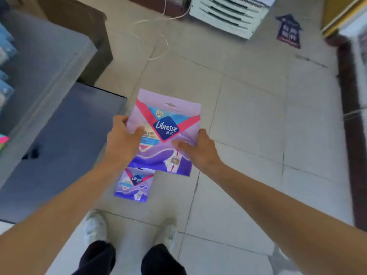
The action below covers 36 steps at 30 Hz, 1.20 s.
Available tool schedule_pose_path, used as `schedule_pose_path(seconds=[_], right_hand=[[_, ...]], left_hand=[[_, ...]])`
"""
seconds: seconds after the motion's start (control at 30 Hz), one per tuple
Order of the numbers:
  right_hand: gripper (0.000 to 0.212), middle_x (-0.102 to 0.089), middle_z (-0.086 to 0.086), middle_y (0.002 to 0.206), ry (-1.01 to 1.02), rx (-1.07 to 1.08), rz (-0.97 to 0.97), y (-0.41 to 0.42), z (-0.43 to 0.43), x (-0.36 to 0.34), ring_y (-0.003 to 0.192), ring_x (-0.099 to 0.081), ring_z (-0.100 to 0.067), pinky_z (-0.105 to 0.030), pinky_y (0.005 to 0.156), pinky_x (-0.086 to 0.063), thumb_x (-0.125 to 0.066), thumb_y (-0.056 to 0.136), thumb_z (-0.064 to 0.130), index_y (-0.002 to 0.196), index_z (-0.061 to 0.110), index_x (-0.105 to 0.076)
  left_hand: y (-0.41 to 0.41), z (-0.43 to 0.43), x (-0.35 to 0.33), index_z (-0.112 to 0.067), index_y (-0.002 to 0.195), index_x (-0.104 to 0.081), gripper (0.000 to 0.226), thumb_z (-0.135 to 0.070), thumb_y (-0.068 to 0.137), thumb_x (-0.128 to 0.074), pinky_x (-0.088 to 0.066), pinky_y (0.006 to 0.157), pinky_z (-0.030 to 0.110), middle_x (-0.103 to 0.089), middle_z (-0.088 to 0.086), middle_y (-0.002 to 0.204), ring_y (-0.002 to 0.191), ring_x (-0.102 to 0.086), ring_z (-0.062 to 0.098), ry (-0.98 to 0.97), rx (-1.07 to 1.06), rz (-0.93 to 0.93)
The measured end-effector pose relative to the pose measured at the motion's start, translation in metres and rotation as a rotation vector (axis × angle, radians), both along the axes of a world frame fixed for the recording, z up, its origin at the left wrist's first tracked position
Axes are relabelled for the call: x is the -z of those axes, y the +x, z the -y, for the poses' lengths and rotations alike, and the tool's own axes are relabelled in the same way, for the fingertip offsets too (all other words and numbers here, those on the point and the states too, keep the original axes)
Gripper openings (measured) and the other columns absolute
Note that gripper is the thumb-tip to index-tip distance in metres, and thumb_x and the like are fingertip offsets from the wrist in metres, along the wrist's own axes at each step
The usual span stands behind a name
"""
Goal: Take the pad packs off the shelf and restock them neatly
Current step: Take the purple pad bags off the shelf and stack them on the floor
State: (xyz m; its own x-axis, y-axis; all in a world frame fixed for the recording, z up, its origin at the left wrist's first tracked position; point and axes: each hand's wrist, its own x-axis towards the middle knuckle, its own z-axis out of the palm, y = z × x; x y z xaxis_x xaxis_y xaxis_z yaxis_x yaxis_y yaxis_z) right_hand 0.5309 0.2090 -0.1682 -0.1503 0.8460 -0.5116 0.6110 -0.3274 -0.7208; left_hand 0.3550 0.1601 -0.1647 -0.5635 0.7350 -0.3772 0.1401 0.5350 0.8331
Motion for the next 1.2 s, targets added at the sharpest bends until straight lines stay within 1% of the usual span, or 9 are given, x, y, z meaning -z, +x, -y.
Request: schedule_pose_path(seconds=[0.1,0.17,0.27,0.53,0.7,0.83,0.9,1.0,1.2], right_hand=[[0.063,-0.062,-0.003,0.117,-0.029,0.049,0.041,0.015,0.011,0.02,0.104,-0.063,-0.023,-0.04,0.087,-0.055,-0.077,0.075,0.043,0.118,0.011,-0.045],[0.062,-0.062,-0.005,0.116,-0.041,0.07,0.056,0.018,0.017,0.031,0.102,-0.063,-0.025,-0.042,0.087,-0.055,-0.077,0.076,0.042,0.118,0.009,-0.045],[0.061,-0.063,-0.005,0.116,-0.084,0.086,0.061,0.014,0.025,0.046,0.1,-0.065,-0.025,-0.044,0.086,-0.056,-0.076,0.076,0.042,0.116,0.01,-0.044],[0.059,-0.062,-0.005,0.116,-0.147,0.081,0.088,-0.017,0.047,0.106,0.101,-0.065,-0.025,-0.038,0.083,-0.057,-0.075,0.078,0.04,0.117,0.01,-0.043],[0.061,-0.06,-0.006,0.115,-0.183,0.053,0.15,-0.039,0.07,0.175,0.101,-0.062,-0.024,-0.036,0.084,-0.055,-0.078,0.074,0.037,0.117,0.01,-0.045],[0.063,-0.06,-0.009,0.114,-0.273,0.071,0.185,-0.054,0.095,0.242,0.105,-0.059,-0.028,-0.045,0.089,-0.052,-0.08,0.07,0.037,0.115,0.01,-0.045],[0.062,-0.06,-0.008,0.116,-0.317,0.073,0.202,-0.063,0.103,0.275,0.106,-0.059,-0.027,-0.042,0.089,-0.052,-0.079,0.072,0.035,0.117,0.009,-0.046],[0.059,-0.062,-0.005,0.116,-0.376,0.102,0.222,-0.079,0.112,0.321,0.104,-0.061,-0.024,-0.029,0.078,-0.049,-0.079,0.074,0.033,0.119,0.01,-0.048],[0.057,-0.062,-0.009,0.119,-0.396,0.194,0.246,-0.104,0.122,0.39,0.108,-0.061,-0.027,-0.026,0.079,-0.044,-0.078,0.076,0.031,0.119,0.007,-0.049]], left_hand=[[0.015,0.005,0.022,-0.011,0.116,-0.041,0.031,-0.021,0.093,-0.059,-0.043,0.059,0.02,-0.053,0.0,0.104,0.086,-0.058,0.017,-0.046,0.036,-0.027],[0.018,0.006,0.031,-0.01,0.116,-0.041,0.031,-0.019,0.092,-0.059,-0.043,0.059,0.021,-0.054,0.001,0.104,0.087,-0.059,0.018,-0.05,0.066,-0.029],[0.015,0.011,0.041,-0.013,0.107,-0.036,0.027,-0.017,0.093,-0.058,-0.04,0.053,0.014,-0.052,0.001,0.104,0.076,-0.058,0.008,-0.059,0.099,-0.024],[-0.012,0.03,0.105,-0.015,0.105,-0.033,0.033,-0.02,0.09,-0.063,-0.04,0.043,0.002,-0.053,-0.001,0.104,0.082,-0.057,0.01,-0.132,0.134,-0.016],[-0.031,0.06,0.179,-0.01,0.114,-0.04,0.049,-0.021,0.081,-0.074,-0.049,0.06,0.016,-0.059,0.002,0.108,0.093,-0.064,0.016,-0.24,0.134,0.049],[-0.04,0.086,0.249,-0.006,0.122,-0.04,0.051,-0.019,0.084,-0.071,-0.046,0.061,0.014,-0.059,0.006,0.115,0.098,-0.061,0.018,-0.323,0.161,0.019],[-0.045,0.096,0.283,-0.008,0.121,-0.039,0.054,-0.022,0.081,-0.073,-0.05,0.071,0.025,-0.058,0.01,0.118,0.104,-0.06,0.023,-0.383,0.179,-0.02],[-0.057,0.106,0.33,-0.013,0.119,-0.039,0.065,-0.034,0.073,-0.079,-0.053,0.083,0.039,-0.059,0.01,0.116,0.103,-0.061,0.027,-0.46,0.214,-0.053],[-0.079,0.1,0.4,-0.009,0.123,-0.038,0.069,-0.033,0.072,-0.08,-0.052,0.083,0.038,-0.058,0.013,0.121,0.107,-0.06,0.03,-0.528,0.318,-0.067]])
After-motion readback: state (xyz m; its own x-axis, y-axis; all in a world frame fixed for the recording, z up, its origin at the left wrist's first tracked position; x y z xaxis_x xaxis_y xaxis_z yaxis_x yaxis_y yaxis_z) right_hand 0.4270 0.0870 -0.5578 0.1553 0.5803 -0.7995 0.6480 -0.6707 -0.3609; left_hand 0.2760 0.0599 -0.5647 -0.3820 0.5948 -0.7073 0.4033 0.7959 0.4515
